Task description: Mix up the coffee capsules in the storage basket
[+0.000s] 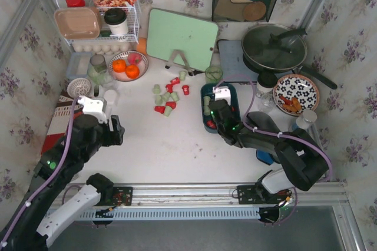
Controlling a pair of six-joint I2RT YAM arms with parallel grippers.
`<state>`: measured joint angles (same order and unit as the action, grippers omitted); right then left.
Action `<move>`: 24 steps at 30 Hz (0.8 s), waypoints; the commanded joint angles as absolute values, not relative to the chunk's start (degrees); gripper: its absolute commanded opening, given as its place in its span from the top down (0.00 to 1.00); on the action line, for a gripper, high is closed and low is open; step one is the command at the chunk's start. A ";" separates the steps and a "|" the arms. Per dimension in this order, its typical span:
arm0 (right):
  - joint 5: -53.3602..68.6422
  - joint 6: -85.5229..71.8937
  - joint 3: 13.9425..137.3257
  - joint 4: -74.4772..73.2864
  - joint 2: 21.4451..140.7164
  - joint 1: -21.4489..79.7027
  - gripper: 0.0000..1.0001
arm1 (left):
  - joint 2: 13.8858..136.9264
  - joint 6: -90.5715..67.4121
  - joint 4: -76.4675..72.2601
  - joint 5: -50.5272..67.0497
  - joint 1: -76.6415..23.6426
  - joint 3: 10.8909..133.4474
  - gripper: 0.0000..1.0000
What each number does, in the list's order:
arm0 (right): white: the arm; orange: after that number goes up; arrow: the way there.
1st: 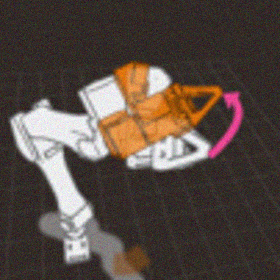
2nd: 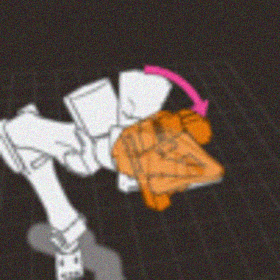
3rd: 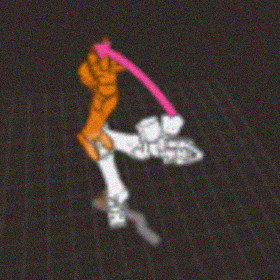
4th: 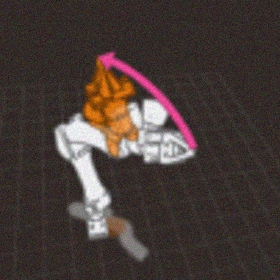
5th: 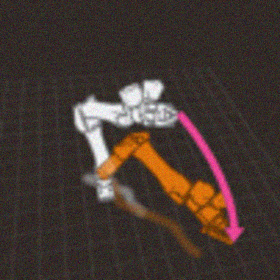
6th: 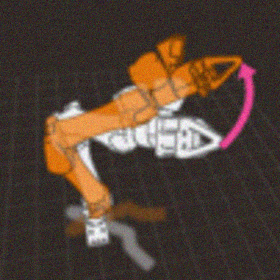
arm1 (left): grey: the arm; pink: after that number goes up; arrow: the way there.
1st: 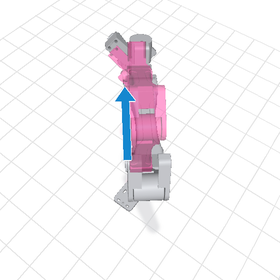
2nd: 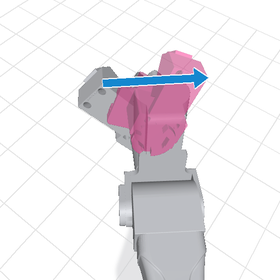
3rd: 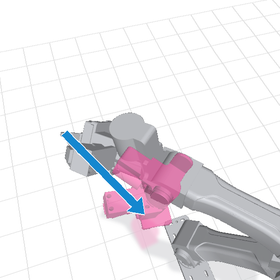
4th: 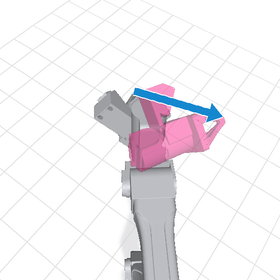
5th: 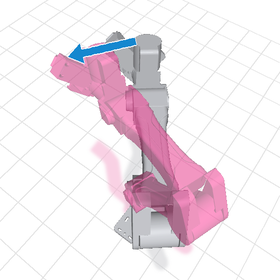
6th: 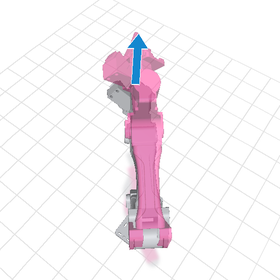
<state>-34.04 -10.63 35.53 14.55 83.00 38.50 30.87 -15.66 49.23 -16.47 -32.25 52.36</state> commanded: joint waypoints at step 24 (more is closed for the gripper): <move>-27.86 -14.80 33.41 15.62 76.54 37.44 0.29 | 89.52 -23.63 21.67 -13.03 -32.66 63.66 0.28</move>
